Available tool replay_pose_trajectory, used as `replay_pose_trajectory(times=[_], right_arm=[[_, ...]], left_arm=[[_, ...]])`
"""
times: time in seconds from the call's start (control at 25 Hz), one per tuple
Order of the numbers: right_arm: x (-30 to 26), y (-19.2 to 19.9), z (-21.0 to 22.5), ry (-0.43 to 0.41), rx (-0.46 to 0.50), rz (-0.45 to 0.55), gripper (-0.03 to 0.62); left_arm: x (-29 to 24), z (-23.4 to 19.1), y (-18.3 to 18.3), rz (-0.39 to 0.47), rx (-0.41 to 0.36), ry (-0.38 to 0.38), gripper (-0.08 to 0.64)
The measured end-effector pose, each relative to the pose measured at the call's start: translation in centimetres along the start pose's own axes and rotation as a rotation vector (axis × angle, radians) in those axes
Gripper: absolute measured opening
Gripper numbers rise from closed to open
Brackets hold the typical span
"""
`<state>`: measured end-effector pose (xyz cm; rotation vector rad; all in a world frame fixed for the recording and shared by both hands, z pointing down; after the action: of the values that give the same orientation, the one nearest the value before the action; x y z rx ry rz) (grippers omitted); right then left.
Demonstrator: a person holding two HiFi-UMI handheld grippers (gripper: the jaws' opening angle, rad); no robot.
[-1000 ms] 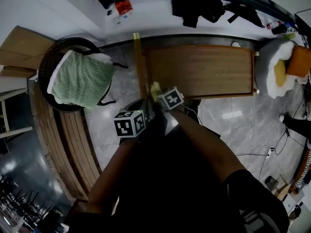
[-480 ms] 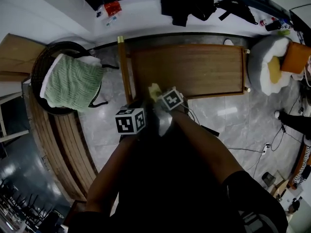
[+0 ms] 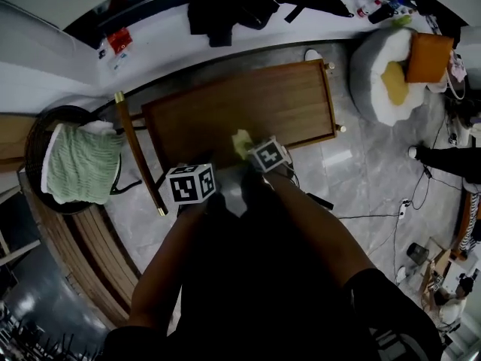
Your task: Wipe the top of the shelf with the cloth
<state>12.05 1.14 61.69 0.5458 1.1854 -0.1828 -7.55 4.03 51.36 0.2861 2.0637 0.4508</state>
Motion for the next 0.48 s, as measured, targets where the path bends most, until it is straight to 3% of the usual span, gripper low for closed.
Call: replay_pose_trajectory(times=[0.48], right_arm=[[7.4, 4.2, 14.0, 0.153, -0.116, 0.104, 0.046]], left_arm=[[-9.3, 9.4, -1.8, -0.070, -0.081, 0.073, 0.015]])
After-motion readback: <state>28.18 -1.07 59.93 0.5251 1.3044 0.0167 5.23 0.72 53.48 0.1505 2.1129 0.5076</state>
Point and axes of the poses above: the fingertips, and each gripper's own axes: x backward along the fingers, z to its right, y out of its underside, the point moved 9 cm from there along x, backward along the fingers, and after that the axes turned 5 degrees about -x, right-handed, at the moved point
